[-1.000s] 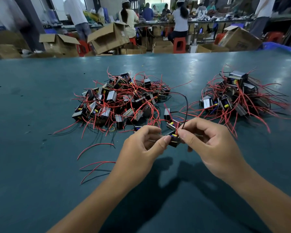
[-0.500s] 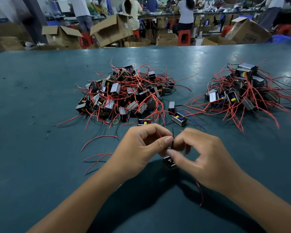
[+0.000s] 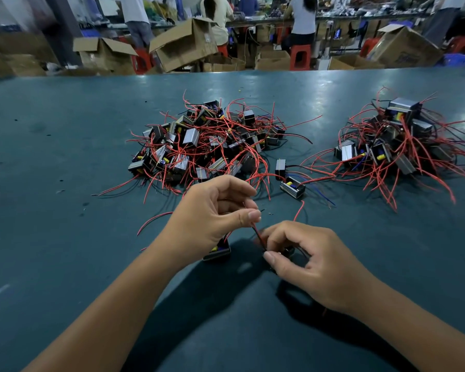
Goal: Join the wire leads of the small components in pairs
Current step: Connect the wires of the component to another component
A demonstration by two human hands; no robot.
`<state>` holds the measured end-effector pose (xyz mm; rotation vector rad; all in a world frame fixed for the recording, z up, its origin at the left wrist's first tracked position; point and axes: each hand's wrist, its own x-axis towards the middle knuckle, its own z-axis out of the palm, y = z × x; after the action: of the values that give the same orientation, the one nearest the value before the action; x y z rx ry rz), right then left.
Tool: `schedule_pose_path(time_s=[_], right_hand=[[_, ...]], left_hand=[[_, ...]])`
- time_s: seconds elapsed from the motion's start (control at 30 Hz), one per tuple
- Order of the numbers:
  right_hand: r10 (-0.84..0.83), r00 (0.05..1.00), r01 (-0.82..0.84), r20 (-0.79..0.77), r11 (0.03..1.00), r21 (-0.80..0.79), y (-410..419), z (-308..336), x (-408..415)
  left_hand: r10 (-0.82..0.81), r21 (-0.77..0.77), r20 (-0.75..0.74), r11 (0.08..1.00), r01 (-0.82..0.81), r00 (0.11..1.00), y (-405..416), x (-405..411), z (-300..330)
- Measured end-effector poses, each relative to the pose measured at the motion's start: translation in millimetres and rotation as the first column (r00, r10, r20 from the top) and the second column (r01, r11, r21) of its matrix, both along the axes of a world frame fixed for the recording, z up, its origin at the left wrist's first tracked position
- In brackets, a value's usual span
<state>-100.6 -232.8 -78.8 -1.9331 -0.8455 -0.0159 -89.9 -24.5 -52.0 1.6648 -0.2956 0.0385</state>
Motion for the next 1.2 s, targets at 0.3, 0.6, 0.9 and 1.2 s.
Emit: schedule_pose_path(time_s=[0.3, 0.6, 0.9, 1.2], right_hand=[[-0.071, 0.988, 0.084, 0.14, 0.992, -0.09, 0, -1, -2], [-0.329, 0.943, 0.329, 0.049, 0.944, 0.015, -5, 1, 6], [-0.36, 0.93, 0.363, 0.074, 0.931, -0.026, -7, 4, 8], [-0.332, 0.943, 0.332, -0.012, 0.943, 0.005, -12, 4, 9]], left_hand=[[0.134, 0.194, 0.145, 0.968, -0.161, 0.98, 38, 10, 5], [-0.026, 0.571, -0.05, 0.819, 0.05, 0.998, 35, 7, -4], [-0.06, 0.531, -0.096, 0.841, 0.102, 0.994, 30, 7, -5], [0.019, 0.423, 0.134, 0.903, -0.075, 0.991, 7, -3, -4]])
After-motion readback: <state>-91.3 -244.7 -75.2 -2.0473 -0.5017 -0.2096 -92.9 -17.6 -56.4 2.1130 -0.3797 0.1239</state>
